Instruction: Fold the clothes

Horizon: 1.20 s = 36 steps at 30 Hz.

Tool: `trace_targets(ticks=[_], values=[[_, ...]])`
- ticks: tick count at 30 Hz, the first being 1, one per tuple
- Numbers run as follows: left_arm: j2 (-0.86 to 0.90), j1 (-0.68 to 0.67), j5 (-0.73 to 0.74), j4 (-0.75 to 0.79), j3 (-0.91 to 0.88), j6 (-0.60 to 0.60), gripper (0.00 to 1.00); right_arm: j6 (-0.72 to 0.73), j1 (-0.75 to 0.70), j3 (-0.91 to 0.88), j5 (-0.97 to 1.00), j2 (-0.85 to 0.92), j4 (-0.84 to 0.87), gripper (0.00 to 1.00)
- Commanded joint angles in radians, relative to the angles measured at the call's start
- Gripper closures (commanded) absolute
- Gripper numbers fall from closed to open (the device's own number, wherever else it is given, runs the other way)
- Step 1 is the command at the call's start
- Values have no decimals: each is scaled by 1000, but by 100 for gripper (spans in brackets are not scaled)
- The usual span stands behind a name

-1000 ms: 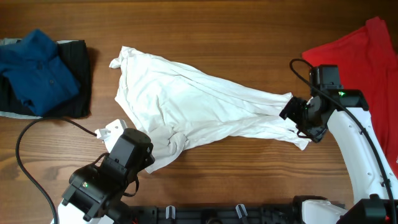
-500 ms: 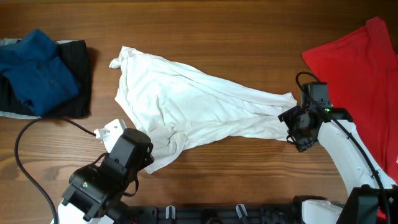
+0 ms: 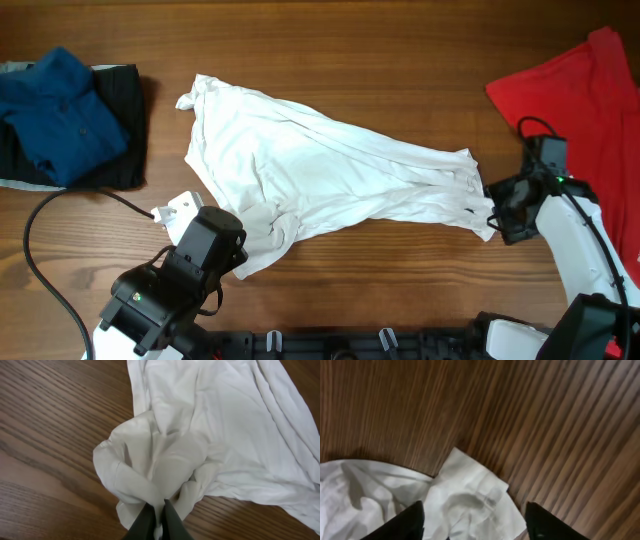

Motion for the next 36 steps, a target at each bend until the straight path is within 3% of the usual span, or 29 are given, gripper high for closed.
trace_targets(ticks=[1,7,19,21,22,23,24,36], values=[[0,5,-27,3,1,-9,94,-35,-6,-38,10,11,19,37],[0,5,-27,3,1,-9,94,-35,-6,-138,-77,47,183,43],[0,5,-27,3,1,-9,94,-37,-6,-139,-31,52,183,55],[0,5,-27,3,1,-9,94,-47,-6,-139,-27,51,179,53],[0,5,-27,3,2,-9,94,-64,-6,-139,-28,51,178,48],[0,5,-27,3,1,-9,93,-74,-6,-137,-28,50,167,36],[0,5,-27,3,1,-9,94,-87,-6,-136,-29,50,165,33],[0,5,-27,3,1,-9,94,-167,-6,-74,-112,43,150,34]])
